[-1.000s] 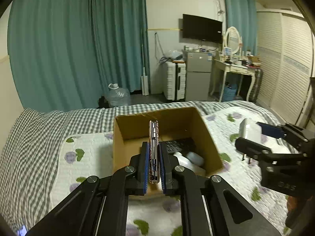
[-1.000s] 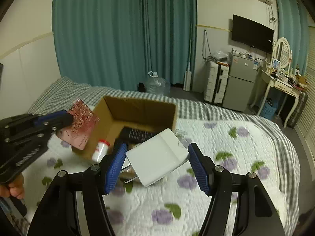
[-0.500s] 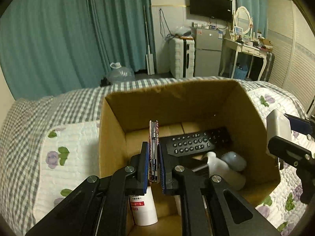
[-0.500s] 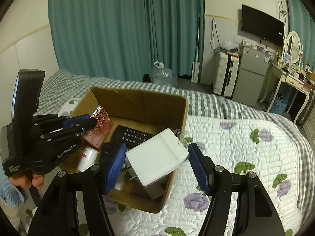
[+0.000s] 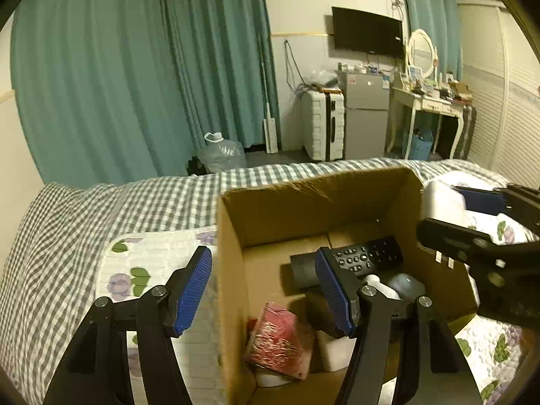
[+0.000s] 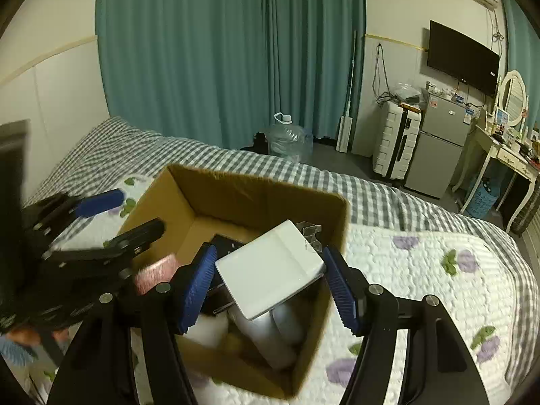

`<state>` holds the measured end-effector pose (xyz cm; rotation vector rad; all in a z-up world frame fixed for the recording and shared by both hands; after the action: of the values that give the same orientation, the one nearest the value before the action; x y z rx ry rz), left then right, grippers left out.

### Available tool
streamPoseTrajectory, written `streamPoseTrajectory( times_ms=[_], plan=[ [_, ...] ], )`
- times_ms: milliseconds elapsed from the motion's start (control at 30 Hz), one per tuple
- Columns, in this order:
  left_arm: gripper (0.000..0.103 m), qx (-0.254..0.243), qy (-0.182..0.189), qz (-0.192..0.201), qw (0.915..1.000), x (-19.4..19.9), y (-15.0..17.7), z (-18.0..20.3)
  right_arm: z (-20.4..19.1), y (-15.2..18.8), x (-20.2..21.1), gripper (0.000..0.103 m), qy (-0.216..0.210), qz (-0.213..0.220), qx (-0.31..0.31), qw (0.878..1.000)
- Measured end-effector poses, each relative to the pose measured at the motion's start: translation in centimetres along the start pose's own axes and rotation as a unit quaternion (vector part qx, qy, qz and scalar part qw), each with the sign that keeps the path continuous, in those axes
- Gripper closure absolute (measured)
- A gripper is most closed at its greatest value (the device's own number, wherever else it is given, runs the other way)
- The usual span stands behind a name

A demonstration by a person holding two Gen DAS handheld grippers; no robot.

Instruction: Organize rigid objects

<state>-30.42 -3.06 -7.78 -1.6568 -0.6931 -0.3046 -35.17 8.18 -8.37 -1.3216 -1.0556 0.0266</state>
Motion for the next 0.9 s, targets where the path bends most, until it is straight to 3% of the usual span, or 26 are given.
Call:
streamPoseTrajectory(
  times_ms=[333,400,433,633,900],
  plan=[
    [0.036,0.020,-0.018,-0.007,0.9996,-1.0,0.2,-1.7,0.9,1.1,-6.0,0.038,0.012,-0.035,-0.005,0.999],
    [0.036,0.022,-0.018,-0.010,0.9995,-0.9,0.4,-1.9,0.7,1.1,-5.9,0.031,0.014,-0.031,-0.001,0.999],
    [0.036,0.024,-0.018,-0.012,0.9995,-0.8,0.4,-2.0,0.7,1.0,-5.5,0.025,0.018,-0.027,0.002,0.999],
    [0.036,0.038,-0.028,0.002,0.9989,2.1,-0.9,-2.9,-0.3,-0.7,-1.4,0.019,0.028,0.002,-0.001,1.000],
    [0.031,0.073,-0.035,0.084,0.9932,12.0,-5.5,-6.2,-3.0,-3.8,8.5,0.009,0.064,0.061,0.012,0.996]
  ],
)
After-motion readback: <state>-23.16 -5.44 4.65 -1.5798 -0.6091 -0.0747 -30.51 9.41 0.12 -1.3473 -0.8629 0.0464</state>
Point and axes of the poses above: each gripper's, at about its wrist camera, not at the fingertips, and x roughly against the way its jaws point, z to its right, y to its underside, the point moved 9 cm from there along -x, roughly the way its jaws point, and after that the axes turned 10 degrees about -y, right-handed, at the moved point
